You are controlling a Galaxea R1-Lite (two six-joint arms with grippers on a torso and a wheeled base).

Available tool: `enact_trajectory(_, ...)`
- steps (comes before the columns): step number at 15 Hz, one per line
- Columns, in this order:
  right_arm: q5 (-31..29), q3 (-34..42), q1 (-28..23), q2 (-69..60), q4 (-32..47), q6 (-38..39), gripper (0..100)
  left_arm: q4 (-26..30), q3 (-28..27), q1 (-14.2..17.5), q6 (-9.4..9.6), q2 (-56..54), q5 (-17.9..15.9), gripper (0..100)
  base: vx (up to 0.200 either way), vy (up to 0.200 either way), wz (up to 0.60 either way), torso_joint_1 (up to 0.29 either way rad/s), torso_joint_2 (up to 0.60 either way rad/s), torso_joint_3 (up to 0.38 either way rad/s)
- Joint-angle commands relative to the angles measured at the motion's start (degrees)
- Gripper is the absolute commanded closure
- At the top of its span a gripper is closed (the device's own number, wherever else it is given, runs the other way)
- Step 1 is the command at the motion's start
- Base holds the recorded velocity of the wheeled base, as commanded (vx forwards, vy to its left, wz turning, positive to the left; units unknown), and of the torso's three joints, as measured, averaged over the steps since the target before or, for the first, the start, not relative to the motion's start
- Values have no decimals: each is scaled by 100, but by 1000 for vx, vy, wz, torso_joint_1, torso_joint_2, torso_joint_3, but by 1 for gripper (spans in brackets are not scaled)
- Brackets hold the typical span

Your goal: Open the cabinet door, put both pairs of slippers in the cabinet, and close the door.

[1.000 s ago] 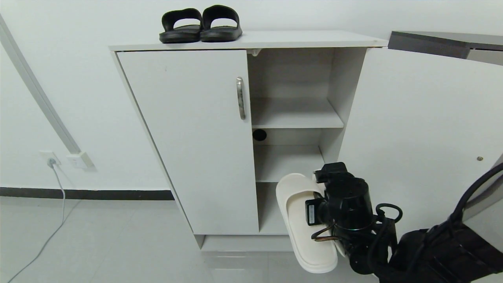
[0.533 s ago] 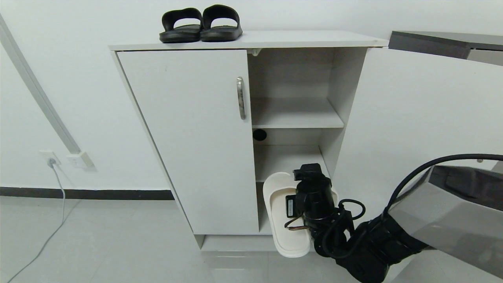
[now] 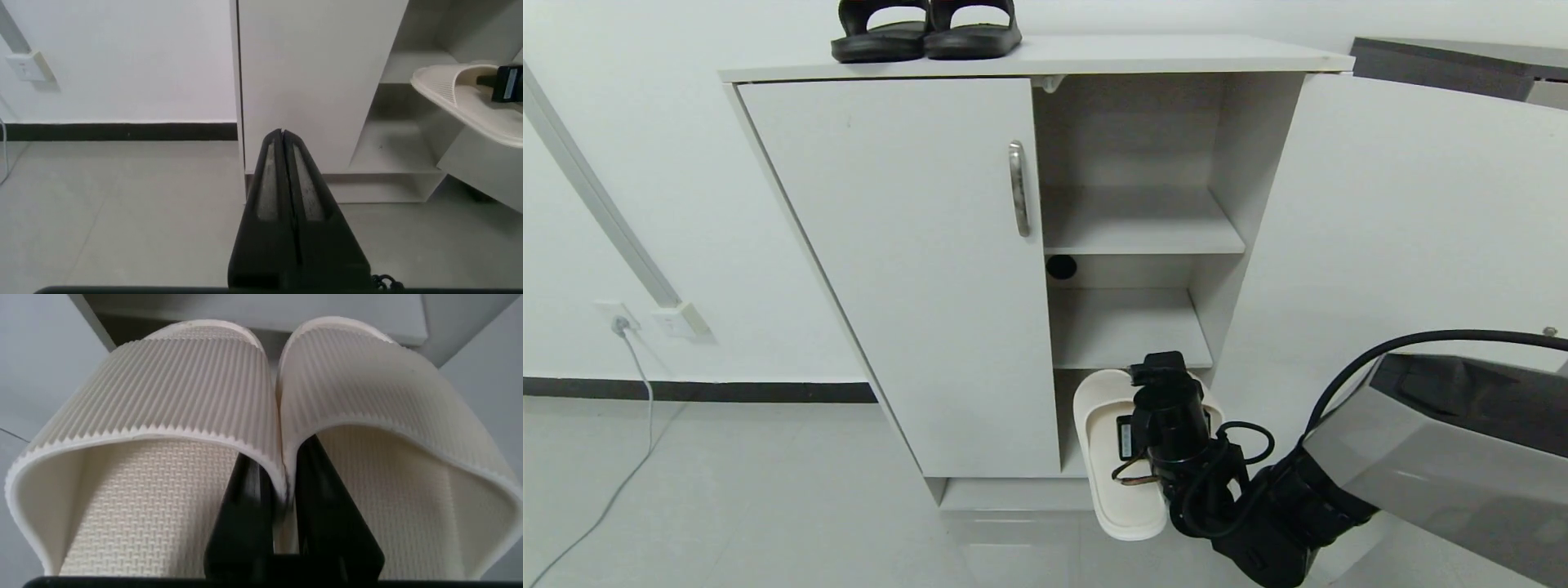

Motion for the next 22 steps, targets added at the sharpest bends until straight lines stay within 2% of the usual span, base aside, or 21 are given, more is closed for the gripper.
enact_trajectory(1,-1,-6,2,10,-2,-1,100,0,1,1,1,7,0,100,0,0,0,-2,7,-193)
enact_trajectory(5,-168,3,37,19,-72,7,100,0,1,1,-8,7,9,100,0,0,0,5,4,-184)
enact_trajectory(9,-264,38,73,335,-1259,-362,100,0,1,1,-8,7,9,100,0,0,0,2,1,-18)
enact_trajectory(15,-299,47,46,353,-1347,-432,100,0,1,1,1,7,0,100,0,0,0,0,0,0)
enact_trajectory(22,-308,29,37,335,-1356,-502,100,9,1,1,1,7,-26,100,200,0,0,2,3,1)
